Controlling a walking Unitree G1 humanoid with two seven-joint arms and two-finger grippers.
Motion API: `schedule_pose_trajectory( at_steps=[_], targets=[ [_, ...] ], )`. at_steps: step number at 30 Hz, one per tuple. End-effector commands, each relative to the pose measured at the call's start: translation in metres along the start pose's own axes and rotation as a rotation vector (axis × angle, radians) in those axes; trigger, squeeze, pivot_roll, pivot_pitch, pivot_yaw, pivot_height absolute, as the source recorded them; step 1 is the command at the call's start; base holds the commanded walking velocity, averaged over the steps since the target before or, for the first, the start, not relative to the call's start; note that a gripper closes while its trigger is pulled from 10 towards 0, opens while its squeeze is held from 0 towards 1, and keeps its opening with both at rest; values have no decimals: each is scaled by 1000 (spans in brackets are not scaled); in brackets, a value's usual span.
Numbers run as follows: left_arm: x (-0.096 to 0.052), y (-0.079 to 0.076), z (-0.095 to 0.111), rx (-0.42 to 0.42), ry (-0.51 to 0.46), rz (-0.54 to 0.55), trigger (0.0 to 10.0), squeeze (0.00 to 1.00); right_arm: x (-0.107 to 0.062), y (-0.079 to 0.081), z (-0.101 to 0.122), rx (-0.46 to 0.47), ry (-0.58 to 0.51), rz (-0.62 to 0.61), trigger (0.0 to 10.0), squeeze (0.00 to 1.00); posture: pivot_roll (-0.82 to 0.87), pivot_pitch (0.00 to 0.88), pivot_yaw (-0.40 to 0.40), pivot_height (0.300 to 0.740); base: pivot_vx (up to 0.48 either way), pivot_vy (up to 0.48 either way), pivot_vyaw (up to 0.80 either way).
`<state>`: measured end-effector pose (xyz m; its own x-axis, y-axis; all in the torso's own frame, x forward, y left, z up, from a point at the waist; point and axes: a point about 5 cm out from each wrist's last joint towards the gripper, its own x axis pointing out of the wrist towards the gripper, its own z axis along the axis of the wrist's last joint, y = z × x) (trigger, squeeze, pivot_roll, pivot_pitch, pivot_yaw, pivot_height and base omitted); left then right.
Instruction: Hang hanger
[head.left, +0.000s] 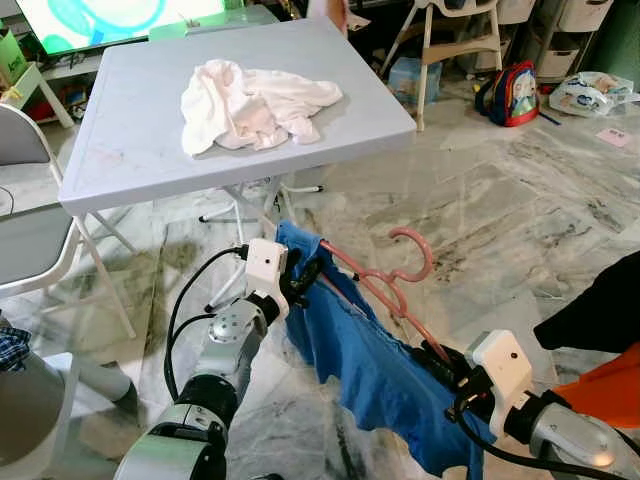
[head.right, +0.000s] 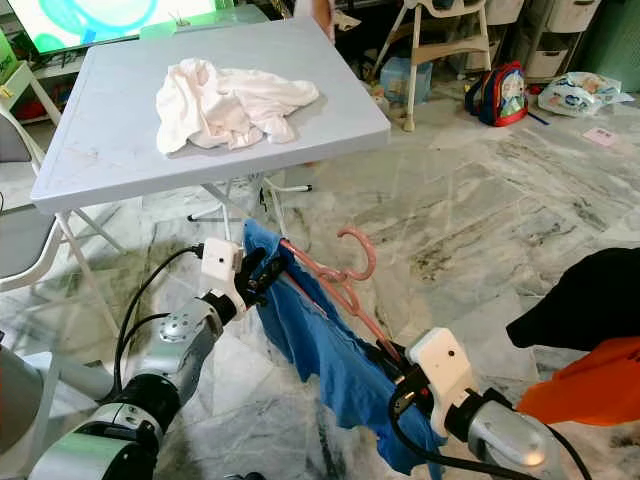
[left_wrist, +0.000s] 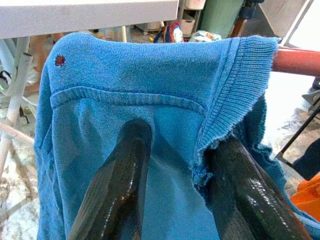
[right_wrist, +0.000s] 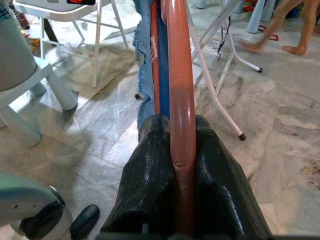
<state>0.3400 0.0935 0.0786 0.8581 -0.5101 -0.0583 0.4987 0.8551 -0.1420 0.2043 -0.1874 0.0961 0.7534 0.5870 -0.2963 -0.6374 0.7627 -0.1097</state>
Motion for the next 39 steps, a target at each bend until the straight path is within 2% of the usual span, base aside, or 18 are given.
schedule_pose_trajectory(
  at_steps=[1, 14, 19, 22, 23, 26, 29, 30, 32, 36, 39],
  targets=[
    [-1, 10, 5, 25, -4, 35, 0, 0, -2, 3, 10, -35, -34, 16, 10000, 0, -193, 96, 91, 740, 0, 0, 0],
    [-4, 25, 11, 73, -13, 126, 0, 0, -8, -6, -1, -129, 33, -26, 10000, 0, -192, 97, 84, 740, 0, 0, 0],
    [-6, 33, 16, 98, -26, 169, 0, 0, -15, -25, -15, -204, 124, -124, 10000, 0, -187, 99, 81, 740, 0, 0, 0],
    [-6, 36, 18, 101, -27, 177, 0, 0, -21, -35, -24, -288, 206, -148, 10000, 0, -187, 99, 81, 740, 0, 0, 0],
    [-6, 37, 19, 101, -29, 181, 0, 0, -27, -44, -30, -324, 256, -176, 10000, 0, -186, 100, 82, 740, 0, 0, 0],
    [-6, 37, 19, 102, -29, 181, 0, 0, -28, -46, -31, -331, 266, -182, 10000, 0, -186, 100, 82, 740, 0, 0, 0],
    [-6, 38, 19, 111, -25, 186, 0, 0, -40, -59, -36, -366, 318, -229, 10000, 0, -186, 104, 82, 740, 0, 0, 0],
    [-6, 38, 19, 111, -25, 186, 0, 0, -40, -59, -36, -366, 318, -229, 10000, 0, -186, 104, 82, 740, 0, 0, 0],
    [-9, 43, 18, 114, -16, 204, 0, 0, -51, -66, -36, -387, 332, -235, 10000, 0, -187, 109, 82, 740, 0, 0, 0],
    [-11, 47, 18, 117, -7, 218, 0, 0, -61, -68, -31, -374, 305, -212, 10000, 0, -189, 112, 86, 740, 0, 0, 0],
    [-12, 51, 20, 122, 0, 228, 0, 0, -77, -69, -28, -360, 298, -166, 10000, 0, -190, 114, 86, 740, 0, 0, 0]
  ],
)
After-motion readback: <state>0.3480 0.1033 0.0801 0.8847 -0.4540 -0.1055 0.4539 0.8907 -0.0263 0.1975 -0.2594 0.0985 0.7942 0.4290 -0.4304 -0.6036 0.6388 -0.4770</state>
